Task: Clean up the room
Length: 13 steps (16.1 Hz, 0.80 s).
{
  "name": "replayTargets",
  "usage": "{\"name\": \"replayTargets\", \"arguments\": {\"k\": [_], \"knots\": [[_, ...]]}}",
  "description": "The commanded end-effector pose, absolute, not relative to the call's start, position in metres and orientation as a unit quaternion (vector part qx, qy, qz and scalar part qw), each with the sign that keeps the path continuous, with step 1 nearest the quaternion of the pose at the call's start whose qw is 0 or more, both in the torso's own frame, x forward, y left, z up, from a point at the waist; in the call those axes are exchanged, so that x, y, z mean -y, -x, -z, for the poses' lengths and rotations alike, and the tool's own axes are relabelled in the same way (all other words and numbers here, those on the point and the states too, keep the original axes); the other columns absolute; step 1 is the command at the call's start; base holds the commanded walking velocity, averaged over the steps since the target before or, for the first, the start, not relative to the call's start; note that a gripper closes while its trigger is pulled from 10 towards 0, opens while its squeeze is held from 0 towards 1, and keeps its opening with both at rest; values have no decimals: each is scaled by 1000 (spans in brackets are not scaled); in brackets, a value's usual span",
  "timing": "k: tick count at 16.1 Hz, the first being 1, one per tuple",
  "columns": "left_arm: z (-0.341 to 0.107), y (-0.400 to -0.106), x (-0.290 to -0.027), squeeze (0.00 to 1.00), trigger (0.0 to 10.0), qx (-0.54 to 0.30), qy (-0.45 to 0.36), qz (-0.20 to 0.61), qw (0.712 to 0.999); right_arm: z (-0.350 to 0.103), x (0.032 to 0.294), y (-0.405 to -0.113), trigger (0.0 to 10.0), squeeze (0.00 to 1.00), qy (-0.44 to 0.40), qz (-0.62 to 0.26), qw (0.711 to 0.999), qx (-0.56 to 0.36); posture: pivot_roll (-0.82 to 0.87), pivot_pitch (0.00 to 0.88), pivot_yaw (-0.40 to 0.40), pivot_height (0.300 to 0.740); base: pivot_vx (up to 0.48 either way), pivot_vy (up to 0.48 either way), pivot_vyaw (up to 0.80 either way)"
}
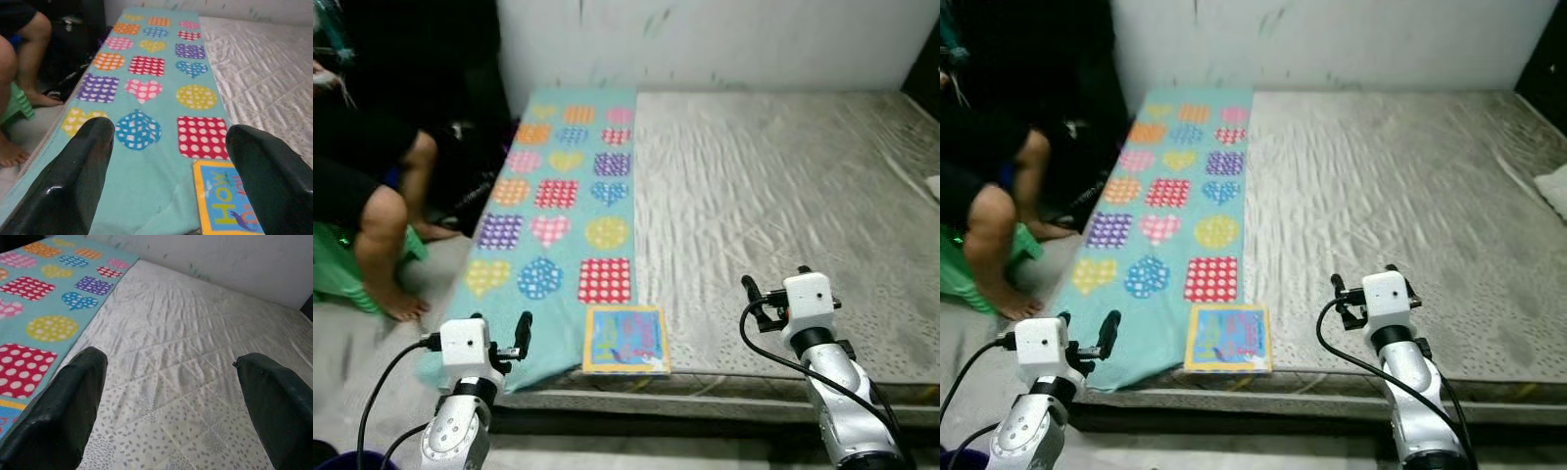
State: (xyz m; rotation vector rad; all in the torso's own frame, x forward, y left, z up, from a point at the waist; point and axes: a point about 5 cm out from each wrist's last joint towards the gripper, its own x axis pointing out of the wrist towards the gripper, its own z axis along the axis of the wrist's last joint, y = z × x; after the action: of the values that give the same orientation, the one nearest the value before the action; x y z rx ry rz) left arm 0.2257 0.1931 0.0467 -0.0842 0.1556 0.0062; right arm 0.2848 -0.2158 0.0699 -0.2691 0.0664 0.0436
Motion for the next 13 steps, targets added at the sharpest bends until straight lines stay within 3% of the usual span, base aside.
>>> {"name": "replayTargets", "arguments": {"k": [1, 3, 13], "knots": [[-51, -225, -194, 0, 10000, -66, 42, 3, 997, -72, 217, -286, 10000, 0, 133, -20, 990, -31, -150, 57, 22, 740, 0, 0, 0], [-51, -225, -194, 0, 10000, -65, 42, 4, 997, -72, 217, -286, 10000, 0, 134, -21, 990, -31, -149, 59, 22, 740, 0, 0, 0], [-52, -225, -195, 0, 10000, -65, 39, 10, 997, -70, 215, -286, 10000, 0, 131, -22, 991, -32, -145, 60, 27, 740, 281, 0, 0]]}}
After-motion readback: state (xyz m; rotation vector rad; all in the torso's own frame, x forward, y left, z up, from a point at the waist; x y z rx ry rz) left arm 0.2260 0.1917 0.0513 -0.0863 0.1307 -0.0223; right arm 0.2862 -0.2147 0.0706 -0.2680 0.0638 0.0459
